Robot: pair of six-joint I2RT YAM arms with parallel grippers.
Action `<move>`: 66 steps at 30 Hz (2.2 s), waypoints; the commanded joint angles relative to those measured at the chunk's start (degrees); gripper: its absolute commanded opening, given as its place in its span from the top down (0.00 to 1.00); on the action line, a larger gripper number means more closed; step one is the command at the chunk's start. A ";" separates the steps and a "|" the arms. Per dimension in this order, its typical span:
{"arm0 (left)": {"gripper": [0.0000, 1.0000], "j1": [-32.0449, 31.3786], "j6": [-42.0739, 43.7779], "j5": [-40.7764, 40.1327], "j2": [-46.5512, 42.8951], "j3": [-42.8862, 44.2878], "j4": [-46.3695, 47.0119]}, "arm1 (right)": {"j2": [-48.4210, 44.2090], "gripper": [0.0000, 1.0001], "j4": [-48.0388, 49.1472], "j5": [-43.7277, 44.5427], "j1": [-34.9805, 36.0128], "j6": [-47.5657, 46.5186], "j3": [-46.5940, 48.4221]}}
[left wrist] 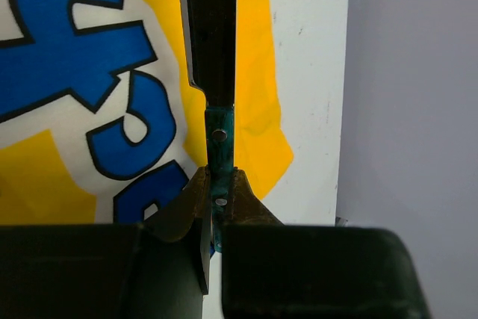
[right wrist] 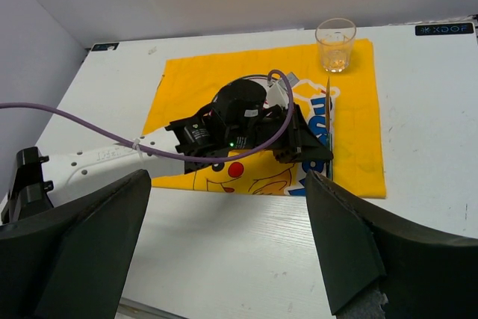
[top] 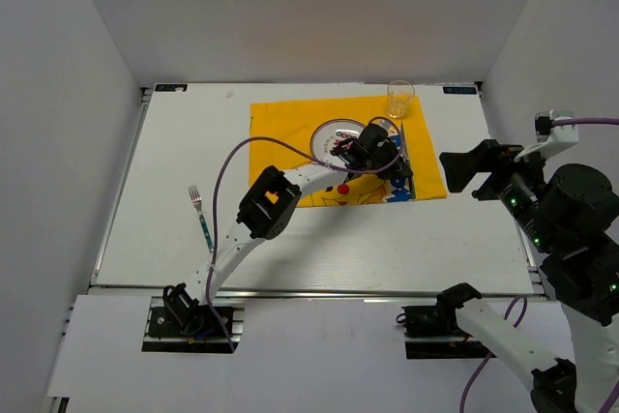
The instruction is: Set the dinner table for one person
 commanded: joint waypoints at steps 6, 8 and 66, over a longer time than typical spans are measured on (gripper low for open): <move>0.98 0.19 2.07 -1.24 -1.08 2.13 -0.24 | -1.09 0.11 2.34 0.27 0.50 -1.32 -0.57; 0.97 0.19 2.25 -0.98 -0.73 2.21 -0.06 | -1.09 0.11 2.43 0.18 0.59 -1.32 -0.66; 0.02 5.10 10.16 -28.47 -39.72 -20.96 -35.28 | -2.23 0.11 6.64 -0.60 2.43 0.16 -5.31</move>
